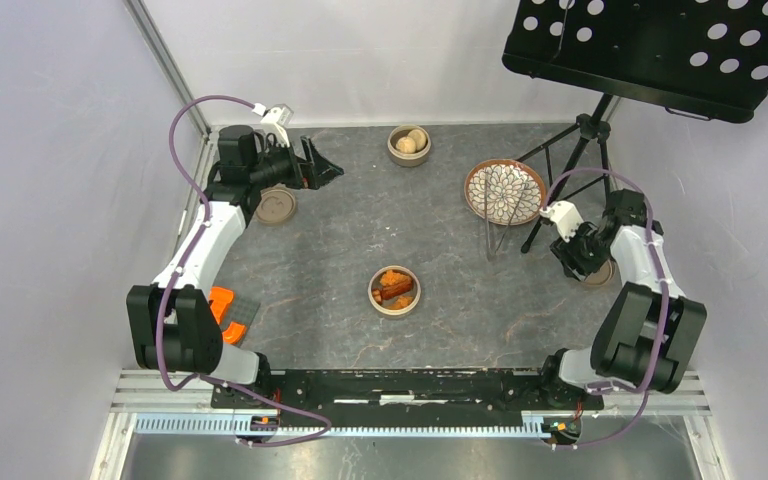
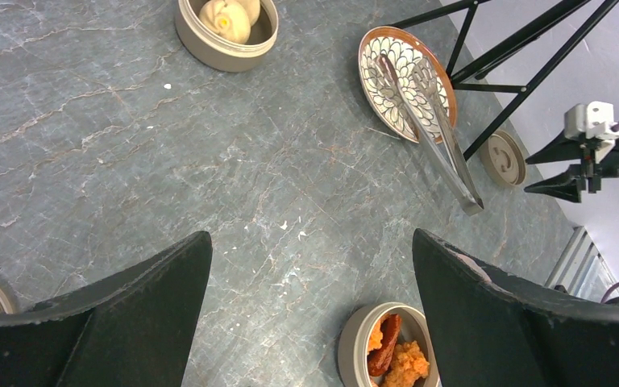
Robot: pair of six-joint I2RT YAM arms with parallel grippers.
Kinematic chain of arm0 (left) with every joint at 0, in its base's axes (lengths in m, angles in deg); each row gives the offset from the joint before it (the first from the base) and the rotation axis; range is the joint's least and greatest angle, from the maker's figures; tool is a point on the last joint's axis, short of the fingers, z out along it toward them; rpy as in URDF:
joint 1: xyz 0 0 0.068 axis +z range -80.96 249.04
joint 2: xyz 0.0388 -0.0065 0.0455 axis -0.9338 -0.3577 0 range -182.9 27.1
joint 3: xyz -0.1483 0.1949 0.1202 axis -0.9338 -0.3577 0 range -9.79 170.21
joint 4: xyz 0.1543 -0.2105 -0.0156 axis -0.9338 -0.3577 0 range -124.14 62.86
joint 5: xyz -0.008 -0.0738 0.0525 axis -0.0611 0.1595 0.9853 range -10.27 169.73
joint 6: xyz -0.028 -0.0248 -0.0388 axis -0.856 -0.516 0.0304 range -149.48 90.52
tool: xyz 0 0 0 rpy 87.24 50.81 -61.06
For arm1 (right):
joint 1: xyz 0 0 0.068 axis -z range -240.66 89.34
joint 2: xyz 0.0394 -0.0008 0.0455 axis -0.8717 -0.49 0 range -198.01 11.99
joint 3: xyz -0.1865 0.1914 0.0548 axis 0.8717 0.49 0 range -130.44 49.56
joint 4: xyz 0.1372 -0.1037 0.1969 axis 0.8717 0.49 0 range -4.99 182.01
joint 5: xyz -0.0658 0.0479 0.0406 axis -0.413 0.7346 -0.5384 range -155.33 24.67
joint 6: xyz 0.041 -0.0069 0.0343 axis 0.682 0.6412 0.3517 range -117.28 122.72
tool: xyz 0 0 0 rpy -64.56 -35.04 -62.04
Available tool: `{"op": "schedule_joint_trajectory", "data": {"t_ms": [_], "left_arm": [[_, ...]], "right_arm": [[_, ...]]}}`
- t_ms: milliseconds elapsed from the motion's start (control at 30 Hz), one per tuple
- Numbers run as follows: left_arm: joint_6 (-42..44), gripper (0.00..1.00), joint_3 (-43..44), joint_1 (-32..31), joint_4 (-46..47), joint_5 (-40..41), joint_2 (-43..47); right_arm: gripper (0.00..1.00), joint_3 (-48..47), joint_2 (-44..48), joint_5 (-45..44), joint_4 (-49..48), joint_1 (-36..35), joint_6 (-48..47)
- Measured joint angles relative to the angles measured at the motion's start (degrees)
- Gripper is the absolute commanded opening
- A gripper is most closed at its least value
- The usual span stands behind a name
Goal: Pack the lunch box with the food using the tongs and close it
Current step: Pick up the box lid from the center of the board.
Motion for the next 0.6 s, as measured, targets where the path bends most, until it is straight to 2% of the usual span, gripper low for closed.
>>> {"op": "schedule_joint_trajectory", "data": {"t_ms": [400, 600], "left_arm": [[0.0, 1.0, 0.0, -0.07, 0.11, 0.02, 0.0], [0.0, 1.0, 0.0, -0.07, 0.11, 0.02, 0.0]], "right_arm": [[0.38, 0.48, -8.35, -4.0, -5.95, -0.02, 0.66], [0.33, 4.33, -7.85, -5.16, -8.96, -0.39, 1.05]]}}
